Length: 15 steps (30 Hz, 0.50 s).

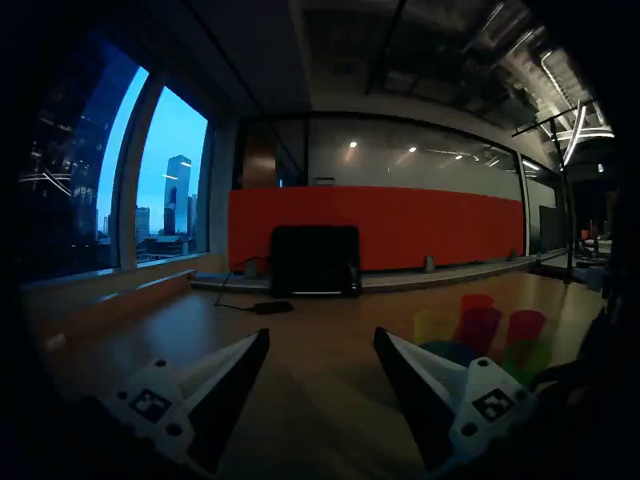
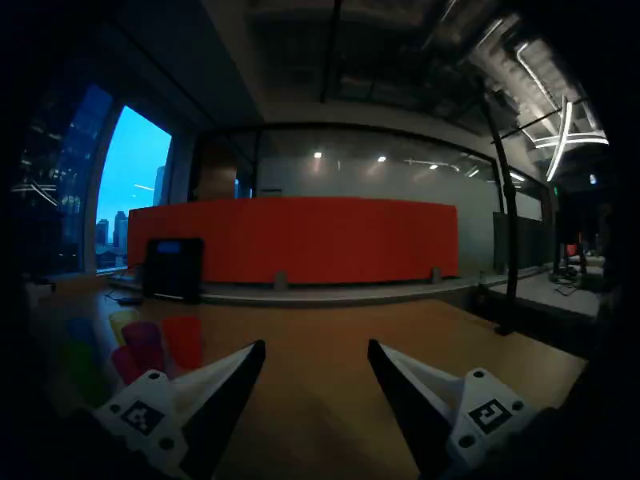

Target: Pour water

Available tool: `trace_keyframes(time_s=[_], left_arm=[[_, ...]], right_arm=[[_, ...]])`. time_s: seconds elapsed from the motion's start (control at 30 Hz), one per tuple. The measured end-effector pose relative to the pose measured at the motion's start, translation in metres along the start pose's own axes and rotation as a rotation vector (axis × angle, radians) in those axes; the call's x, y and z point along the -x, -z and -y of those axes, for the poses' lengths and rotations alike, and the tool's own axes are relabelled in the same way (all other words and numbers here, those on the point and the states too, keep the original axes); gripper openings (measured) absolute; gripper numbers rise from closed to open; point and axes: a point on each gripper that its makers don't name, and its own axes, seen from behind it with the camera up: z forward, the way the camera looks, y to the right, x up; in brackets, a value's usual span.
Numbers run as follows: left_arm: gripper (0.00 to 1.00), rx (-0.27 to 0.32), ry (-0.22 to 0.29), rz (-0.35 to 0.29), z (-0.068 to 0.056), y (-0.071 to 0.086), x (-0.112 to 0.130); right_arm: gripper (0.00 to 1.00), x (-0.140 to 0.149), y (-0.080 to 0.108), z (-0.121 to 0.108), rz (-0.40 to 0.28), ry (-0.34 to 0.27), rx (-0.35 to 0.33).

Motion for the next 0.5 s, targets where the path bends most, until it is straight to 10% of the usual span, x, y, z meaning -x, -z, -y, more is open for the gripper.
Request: trace_keyframes(time_s=[0.5], left_arm=[[0.97,0.000,0.000,0.000,-0.0004,-0.0002,-0.0003]], right_arm=[[0.99,0.0006,0.0005,-0.0006,0.000,0.000,0.000]])
